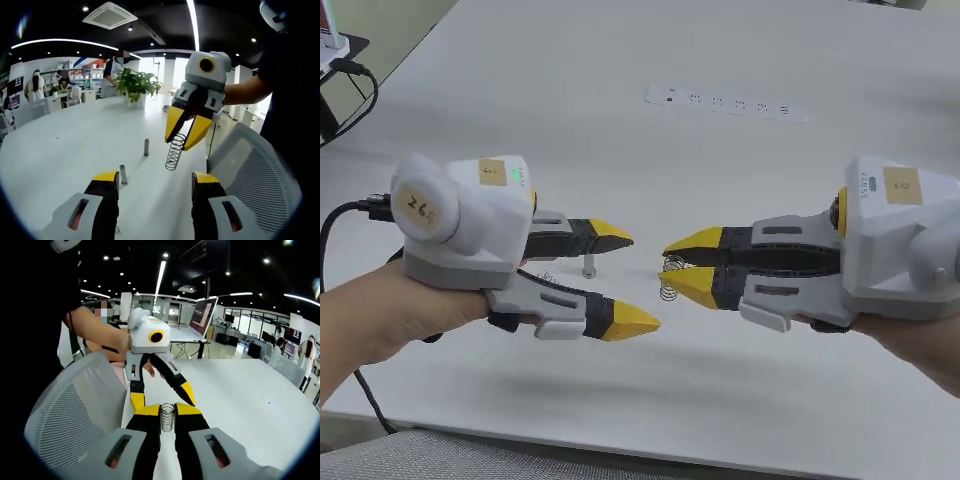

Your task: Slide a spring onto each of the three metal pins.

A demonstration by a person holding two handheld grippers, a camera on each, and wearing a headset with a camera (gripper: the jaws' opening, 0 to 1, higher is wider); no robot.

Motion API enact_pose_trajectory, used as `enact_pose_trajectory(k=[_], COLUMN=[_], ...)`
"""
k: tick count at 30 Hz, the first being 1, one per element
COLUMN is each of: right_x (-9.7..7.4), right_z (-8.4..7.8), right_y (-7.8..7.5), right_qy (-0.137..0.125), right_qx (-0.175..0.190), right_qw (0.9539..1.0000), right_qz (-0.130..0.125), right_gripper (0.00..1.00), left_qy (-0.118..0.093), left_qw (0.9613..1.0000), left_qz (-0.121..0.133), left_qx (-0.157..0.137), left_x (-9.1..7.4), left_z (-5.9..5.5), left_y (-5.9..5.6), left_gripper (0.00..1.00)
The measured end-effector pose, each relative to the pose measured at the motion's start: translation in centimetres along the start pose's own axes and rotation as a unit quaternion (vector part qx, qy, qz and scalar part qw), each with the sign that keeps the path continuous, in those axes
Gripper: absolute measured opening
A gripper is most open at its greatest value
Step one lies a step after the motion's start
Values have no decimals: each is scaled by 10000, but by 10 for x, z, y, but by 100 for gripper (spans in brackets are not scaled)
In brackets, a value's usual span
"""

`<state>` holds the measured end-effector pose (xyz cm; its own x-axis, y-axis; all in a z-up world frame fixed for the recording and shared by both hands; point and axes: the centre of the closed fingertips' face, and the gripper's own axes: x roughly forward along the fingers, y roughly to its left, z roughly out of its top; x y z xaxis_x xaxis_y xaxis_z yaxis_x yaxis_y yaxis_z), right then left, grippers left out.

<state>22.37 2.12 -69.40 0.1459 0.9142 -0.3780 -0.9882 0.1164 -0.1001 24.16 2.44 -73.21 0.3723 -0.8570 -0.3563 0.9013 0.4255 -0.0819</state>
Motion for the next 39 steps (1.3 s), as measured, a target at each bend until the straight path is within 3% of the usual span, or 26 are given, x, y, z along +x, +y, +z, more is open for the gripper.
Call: enact_pose_trajectory(k=[5, 26, 39], right_x=[-1, -5, -7], right_z=[-1, -7, -12], right_y=[-2, -10, -16], right_qy=[5, 106, 146], right_qx=[21, 6, 19], right_qw=[10000, 9997, 9992], right_qz=[-47, -231, -374], right_gripper=[6, 6, 7], left_qy=[9, -11, -112], left_qw=[9997, 9947, 9925], left_qz=[227, 980, 1134], left_qx=[-13, -317, -439], left_x=[-6, -47, -59], left_z=[-3, -23, -28], left_y=[5, 44, 47], left_gripper=[70, 83, 95])
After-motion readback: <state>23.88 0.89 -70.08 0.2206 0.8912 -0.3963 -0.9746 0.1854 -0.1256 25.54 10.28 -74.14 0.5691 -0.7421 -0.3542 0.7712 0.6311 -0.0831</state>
